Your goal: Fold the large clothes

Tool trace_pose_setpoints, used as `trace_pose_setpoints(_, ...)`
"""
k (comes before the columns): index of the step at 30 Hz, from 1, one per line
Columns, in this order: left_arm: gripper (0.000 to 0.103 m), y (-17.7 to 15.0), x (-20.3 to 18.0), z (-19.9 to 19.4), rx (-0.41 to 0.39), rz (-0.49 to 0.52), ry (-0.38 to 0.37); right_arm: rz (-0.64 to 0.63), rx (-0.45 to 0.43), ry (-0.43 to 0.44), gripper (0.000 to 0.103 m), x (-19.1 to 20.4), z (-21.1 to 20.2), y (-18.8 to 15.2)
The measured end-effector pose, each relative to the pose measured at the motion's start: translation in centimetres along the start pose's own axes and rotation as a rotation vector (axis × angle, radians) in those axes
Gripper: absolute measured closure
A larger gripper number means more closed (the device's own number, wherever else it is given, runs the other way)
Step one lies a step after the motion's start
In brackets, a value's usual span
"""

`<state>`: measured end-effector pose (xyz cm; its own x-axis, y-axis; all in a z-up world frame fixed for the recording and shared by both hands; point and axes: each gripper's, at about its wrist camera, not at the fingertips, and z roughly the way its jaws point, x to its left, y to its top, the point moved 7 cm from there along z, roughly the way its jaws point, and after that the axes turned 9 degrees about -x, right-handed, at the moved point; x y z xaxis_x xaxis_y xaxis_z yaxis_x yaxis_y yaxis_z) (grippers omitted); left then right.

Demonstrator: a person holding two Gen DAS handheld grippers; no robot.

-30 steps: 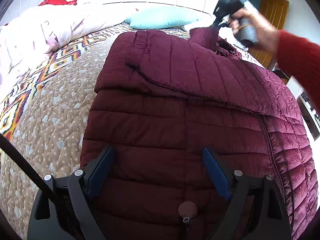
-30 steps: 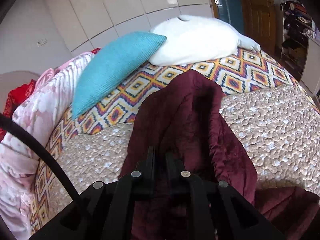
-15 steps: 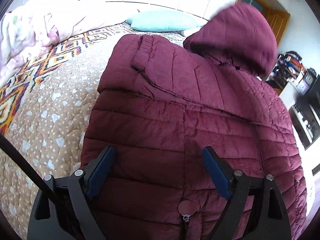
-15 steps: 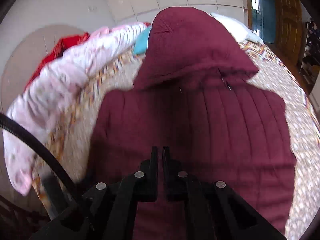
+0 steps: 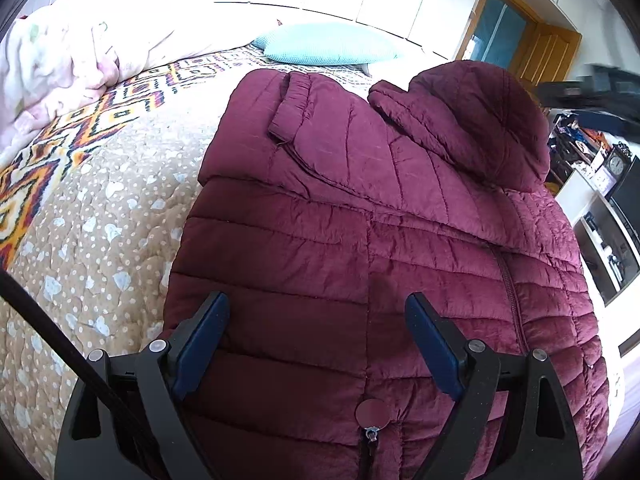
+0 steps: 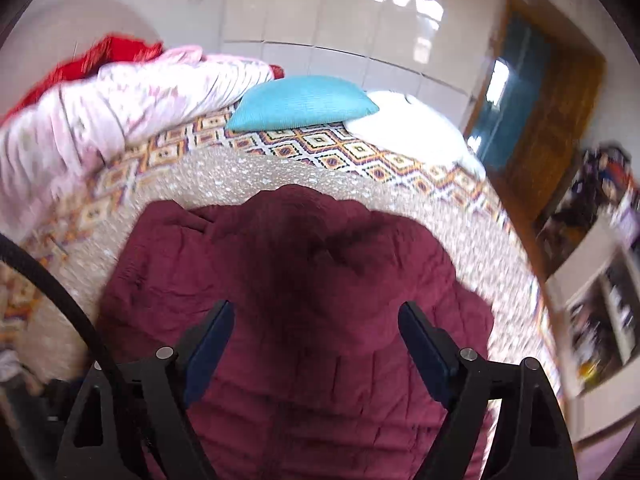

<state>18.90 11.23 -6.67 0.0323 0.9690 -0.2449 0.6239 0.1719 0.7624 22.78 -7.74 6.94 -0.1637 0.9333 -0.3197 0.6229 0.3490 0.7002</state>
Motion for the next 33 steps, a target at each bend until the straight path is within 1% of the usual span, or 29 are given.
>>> trace_pose_setpoints(2, 0.015, 0.0, -0.1, 0.1, 0.001, 0.002, 0.001, -0.078, 0.015, -0.044, 0.015, 1.0, 2.4, 0.0)
trace_pose_setpoints(3, 0.015, 0.0, -0.1, 0.2, 0.002, 0.003, 0.001, -0.099, 0.027, -0.057, 0.021, 1.2, 3.3, -0.2)
trace_pose_setpoints(4, 0.015, 0.0, -0.1, 0.2, 0.002, 0.003, 0.001, -0.127, 0.043, -0.067, 0.033, 1.6, 4.3, -0.4)
trace_pose_setpoints(5, 0.015, 0.0, -0.1, 0.2, 0.002, 0.002, 0.000, -0.152, 0.066, -0.078, 0.081, 1.8, 5.0, -0.8)
trace_pose_setpoints(6, 0.015, 0.1, -0.1, 0.2, 0.001, 0.000, -0.002, -0.154, 0.105, -0.071, 0.094, 1.9, 5.5, -1.3)
trace_pose_setpoints(7, 0.015, 0.1, 0.0, 0.2, 0.000, -0.003, -0.004, -0.127, 0.124, -0.059, 0.094, 1.8, 5.5, -1.6)
trace_pose_setpoints(10, 0.015, 0.2, 0.1, 0.1, -0.004, -0.012, -0.013, -0.081, 0.098, -0.023, 0.095, 1.3, 2.7, -1.8)
trace_pose_setpoints(14, 0.015, 0.4, 0.7, -0.7, -0.029, -0.056, -0.039, 0.009, 0.092, 0.084, 0.095, 0.7, -3.3, -3.0)
trace_pose_setpoints(17, 0.015, 0.9, 1.5, -1.8, -0.065, -0.119, -0.057, 0.026, 0.099, 0.144, 0.095, 1.6, -7.5, -5.2)
trace_pose_setpoints(19, 0.015, 1.1, 2.0, -2.3, -0.078, -0.152, -0.068, 0.032, 0.134, 0.183, 0.095, 2.7, -9.0, -7.7)
trace_pose_setpoints(21, 0.015, 1.1, 2.2, -2.5, -0.077, -0.158, -0.072, 0.020, 0.185, 0.195, 0.095, 3.8, -9.2, -10.8)
trace_pose_setpoints(24, 0.015, 1.0, 2.1, -2.8, -0.075, -0.137, -0.066, 0.029, 0.261, 0.184, 0.094, 4.8, -7.4, -15.0)
trace_pose_setpoints(25, 0.015, 0.9, 2.1, -3.0, -0.078, -0.134, -0.066, 0.013, 0.278, 0.166, 0.094, 5.1, -6.6, -15.9)
trace_pose_setpoints(27, 0.015, 0.7, 2.1, -3.3, -0.081, -0.132, -0.066, -0.037, 0.303, 0.118, 0.094, 5.2, -5.5, -16.9)
trace_pose_setpoints(29, 0.015, 0.6, 2.3, -3.6, -0.086, -0.137, -0.065, -0.041, 0.292, 0.106, 0.093, 5.1, -6.1, -16.3)
trace_pose_setpoints(31, 0.015, 0.6, 2.2, -3.7, -0.084, -0.140, -0.067, -0.022, 0.214, 0.122, 0.083, 4.8, -8.5, -14.0)
trace_pose_setpoints(32, 0.015, 0.6, 2.2, -3.6, -0.080, -0.138, -0.063, -0.018, 0.162, 0.117, 0.065, 4.5, -9.9, -12.5)
trace_pose_setpoints(33, 0.015, 0.5, 2.1, -3.5, -0.077, -0.133, -0.056, -0.016, 0.099, 0.103, 0.049, 4.1, -11.2, -10.9)
